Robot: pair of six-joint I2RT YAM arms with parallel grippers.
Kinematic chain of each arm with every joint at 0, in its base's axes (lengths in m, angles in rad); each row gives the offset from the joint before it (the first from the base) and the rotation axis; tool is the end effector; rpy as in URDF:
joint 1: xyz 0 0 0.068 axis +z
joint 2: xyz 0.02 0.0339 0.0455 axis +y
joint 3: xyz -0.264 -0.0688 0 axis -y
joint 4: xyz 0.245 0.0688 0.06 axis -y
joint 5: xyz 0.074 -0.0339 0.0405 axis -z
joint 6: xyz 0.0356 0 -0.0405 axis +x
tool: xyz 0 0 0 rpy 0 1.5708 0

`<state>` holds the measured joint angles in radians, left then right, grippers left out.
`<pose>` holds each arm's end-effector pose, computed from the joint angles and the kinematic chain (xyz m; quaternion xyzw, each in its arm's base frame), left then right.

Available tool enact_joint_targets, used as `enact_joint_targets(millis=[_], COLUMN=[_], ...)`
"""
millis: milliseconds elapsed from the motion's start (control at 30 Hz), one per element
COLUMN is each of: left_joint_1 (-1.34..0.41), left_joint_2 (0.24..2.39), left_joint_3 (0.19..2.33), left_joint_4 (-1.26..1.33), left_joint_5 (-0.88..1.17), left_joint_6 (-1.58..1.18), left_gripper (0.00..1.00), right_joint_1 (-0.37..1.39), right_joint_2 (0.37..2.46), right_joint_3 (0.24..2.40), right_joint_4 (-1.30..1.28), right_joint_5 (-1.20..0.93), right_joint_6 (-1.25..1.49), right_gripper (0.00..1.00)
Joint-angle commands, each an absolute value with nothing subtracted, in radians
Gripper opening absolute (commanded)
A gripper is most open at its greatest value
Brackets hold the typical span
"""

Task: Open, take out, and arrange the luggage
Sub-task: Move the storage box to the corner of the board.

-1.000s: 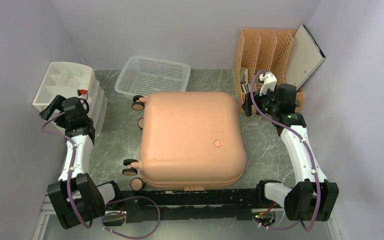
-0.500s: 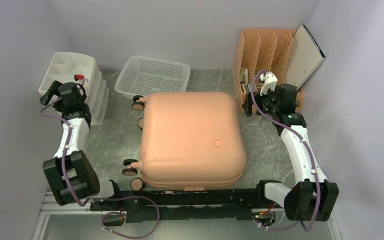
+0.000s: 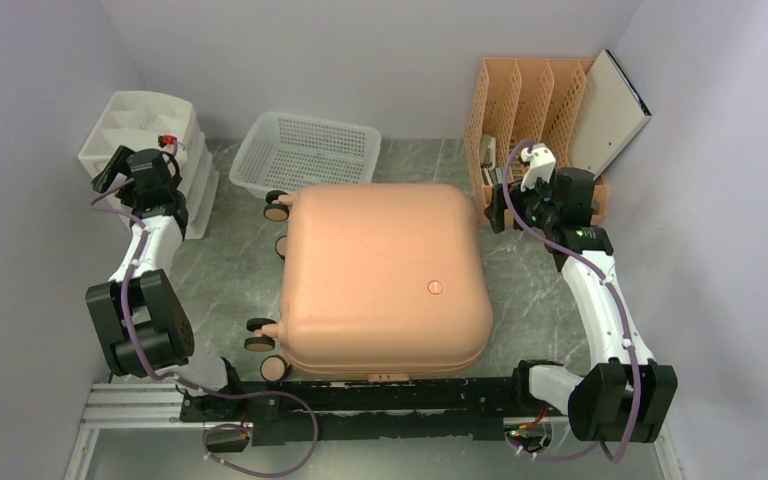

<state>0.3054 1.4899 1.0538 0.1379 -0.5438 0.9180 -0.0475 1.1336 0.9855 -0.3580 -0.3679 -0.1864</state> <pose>0.3244 0.1216 0.2968 0.0815 0.7868 0.5055 0.3446 0.2535 0.0008 0.3239 -0.1514 0.8386 0.0983 0.5140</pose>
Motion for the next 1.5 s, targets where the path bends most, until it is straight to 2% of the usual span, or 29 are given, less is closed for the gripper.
enact_joint_targets(millis=[0,233,1167,1467], left_joint_1=[0.297,0.277,0.273,0.305], left_joint_2=[1.545,1.546,1.327,1.244], left_joint_3=[1.124,1.118,0.911,0.819], left_joint_4=[0.225,0.217,0.135,0.023], left_joint_5=[-0.603,-0.623,-0.630,-0.507], left_joint_6=[0.901,0.901,0.883,0.736], left_gripper=[0.97,0.97,0.97,0.97], right_joint_1=[-0.054,-0.073,-0.081,-0.083], right_joint_2=[1.133,1.127,1.123,1.135], right_joint_3=[1.003,1.003,1.005,1.008], right_joint_4=[-0.345,-0.346,-0.353,-0.360], right_joint_5=[-0.364,-0.379,-0.399,-0.410], right_joint_6=[-0.170,-0.167,-0.163,-0.167], right_gripper=[0.93,0.93,0.93,0.93])
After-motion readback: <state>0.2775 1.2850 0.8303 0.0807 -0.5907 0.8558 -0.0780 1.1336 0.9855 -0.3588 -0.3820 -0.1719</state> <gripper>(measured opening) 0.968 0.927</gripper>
